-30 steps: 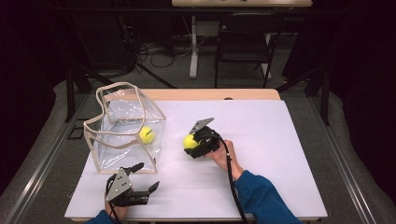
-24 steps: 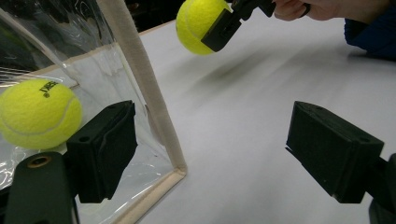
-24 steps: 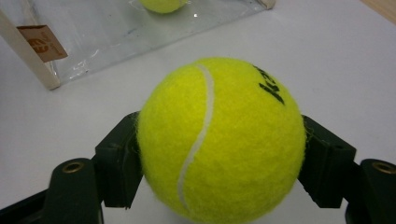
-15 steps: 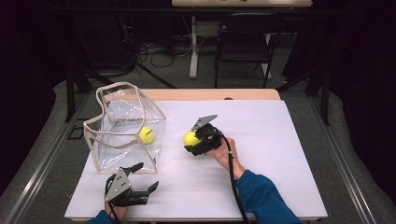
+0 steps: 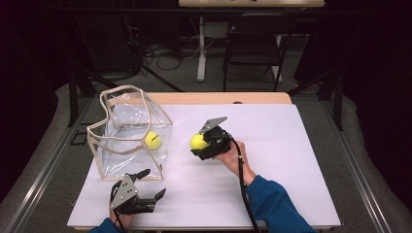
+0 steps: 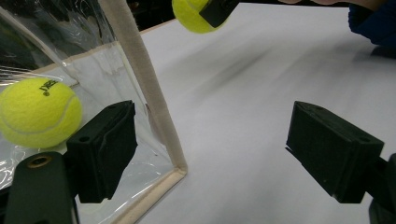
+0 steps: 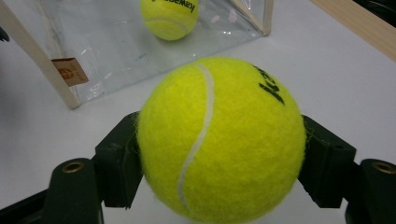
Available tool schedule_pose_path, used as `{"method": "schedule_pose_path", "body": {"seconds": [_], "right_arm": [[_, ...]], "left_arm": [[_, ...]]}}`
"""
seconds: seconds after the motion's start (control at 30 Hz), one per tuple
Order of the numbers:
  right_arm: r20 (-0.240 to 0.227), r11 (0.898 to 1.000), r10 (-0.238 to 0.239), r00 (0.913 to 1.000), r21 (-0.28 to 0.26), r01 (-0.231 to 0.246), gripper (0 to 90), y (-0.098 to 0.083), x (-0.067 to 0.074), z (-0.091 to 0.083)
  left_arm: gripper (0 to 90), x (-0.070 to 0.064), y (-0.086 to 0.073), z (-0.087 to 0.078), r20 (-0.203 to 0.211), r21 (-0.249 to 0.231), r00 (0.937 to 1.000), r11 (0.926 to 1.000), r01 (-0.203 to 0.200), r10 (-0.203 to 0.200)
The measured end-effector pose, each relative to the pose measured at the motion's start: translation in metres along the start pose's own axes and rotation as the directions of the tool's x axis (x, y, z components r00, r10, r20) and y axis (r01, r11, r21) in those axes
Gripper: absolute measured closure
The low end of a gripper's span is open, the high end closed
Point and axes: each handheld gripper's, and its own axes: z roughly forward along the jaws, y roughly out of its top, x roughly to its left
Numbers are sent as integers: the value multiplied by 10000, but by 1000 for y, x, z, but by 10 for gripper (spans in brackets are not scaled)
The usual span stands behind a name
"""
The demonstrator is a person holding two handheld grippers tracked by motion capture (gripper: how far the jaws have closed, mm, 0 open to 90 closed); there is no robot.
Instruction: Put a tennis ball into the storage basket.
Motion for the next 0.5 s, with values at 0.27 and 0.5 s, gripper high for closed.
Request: {"method": "schedule_pose_path", "body": {"seconds": [0.27,0.5], "right_arm": [[-85,9999,-91,9999,-126,89,262,7,3,-6],[-164,9998,-178,9997,-130,176,262,15,5,-11]], "left_arm": [[157,0,0,-1,-15,-40,10000,10000,-58,58],[158,0,0,-1,-39,-41,10000,10000,-50,50]]}}
